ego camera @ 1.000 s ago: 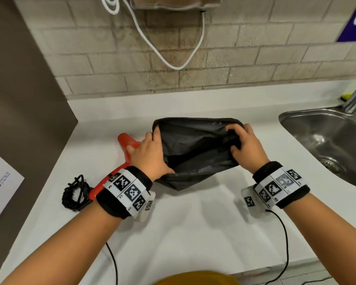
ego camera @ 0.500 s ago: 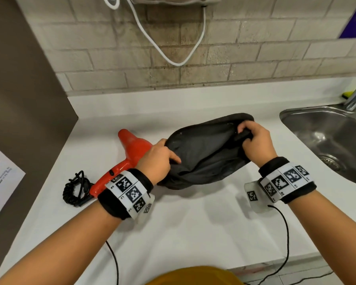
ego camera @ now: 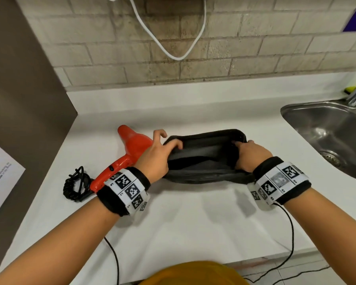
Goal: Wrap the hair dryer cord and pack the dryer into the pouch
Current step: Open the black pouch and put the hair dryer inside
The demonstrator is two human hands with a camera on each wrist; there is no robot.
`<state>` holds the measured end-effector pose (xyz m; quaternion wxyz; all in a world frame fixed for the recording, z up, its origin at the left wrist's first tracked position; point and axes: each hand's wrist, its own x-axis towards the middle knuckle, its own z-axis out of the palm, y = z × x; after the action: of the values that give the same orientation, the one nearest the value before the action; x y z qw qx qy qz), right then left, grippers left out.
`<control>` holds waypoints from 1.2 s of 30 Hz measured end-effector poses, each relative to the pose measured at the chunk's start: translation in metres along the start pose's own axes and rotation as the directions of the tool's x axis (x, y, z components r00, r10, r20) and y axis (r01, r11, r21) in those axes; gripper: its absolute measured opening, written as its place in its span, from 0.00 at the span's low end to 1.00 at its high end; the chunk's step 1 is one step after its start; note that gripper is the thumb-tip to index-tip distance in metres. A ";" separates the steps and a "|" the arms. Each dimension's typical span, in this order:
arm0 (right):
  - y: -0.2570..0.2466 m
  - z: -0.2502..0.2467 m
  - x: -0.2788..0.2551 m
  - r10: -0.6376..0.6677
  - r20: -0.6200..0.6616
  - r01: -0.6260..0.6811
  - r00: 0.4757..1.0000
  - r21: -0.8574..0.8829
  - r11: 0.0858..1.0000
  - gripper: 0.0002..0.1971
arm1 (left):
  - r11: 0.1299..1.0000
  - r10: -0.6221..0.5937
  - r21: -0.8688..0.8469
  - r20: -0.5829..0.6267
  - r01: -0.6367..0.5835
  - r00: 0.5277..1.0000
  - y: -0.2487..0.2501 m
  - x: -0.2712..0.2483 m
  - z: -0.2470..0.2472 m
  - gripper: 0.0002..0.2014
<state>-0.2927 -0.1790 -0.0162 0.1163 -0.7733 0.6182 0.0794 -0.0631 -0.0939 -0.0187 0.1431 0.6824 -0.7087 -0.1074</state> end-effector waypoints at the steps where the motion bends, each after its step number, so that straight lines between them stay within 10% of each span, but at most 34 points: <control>1: 0.000 0.003 0.000 0.027 0.010 -0.026 1.000 -0.060 0.998 0.34 | 1.000 0.028 -0.013 0.047 -0.027 0.999 0.001 -0.002 -0.001 0.24; 8: 0.010 0.016 0.002 -0.105 0.154 0.114 0.983 -0.052 0.992 0.40 | 0.980 -0.196 0.028 0.004 0.196 0.981 0.004 0.007 0.004 0.18; 12: 0.020 0.014 0.009 -0.183 0.157 0.174 0.970 0.069 0.982 0.40 | 0.927 -0.254 0.320 0.149 0.196 0.956 0.016 0.005 0.014 0.38; 17: 0.034 0.010 0.020 -0.261 0.110 0.214 0.959 0.320 0.923 0.09 | 0.870 -0.312 0.472 0.305 0.141 0.900 0.012 0.000 0.026 0.44; 23: 0.038 0.006 0.021 -0.265 -0.004 0.145 0.964 0.843 0.517 0.20 | 0.962 -0.221 0.240 0.414 0.129 0.883 -0.002 0.000 0.018 0.44; 30: 0.029 0.011 0.027 -0.183 -0.001 0.094 0.983 0.861 0.500 0.25 | 0.975 -0.218 0.013 0.247 0.222 0.944 -0.010 -0.001 0.018 0.29; 36: 0.014 0.008 0.024 -0.163 0.027 0.039 0.986 0.921 0.387 0.19 | 0.987 -0.160 0.069 0.256 0.147 0.953 -0.013 -0.016 0.009 0.44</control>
<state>-0.3008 -0.2025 -0.0316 0.5617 -0.6117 0.5038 -0.2377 -0.0537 -0.0791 -0.0321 0.0231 0.7187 -0.6686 -0.1894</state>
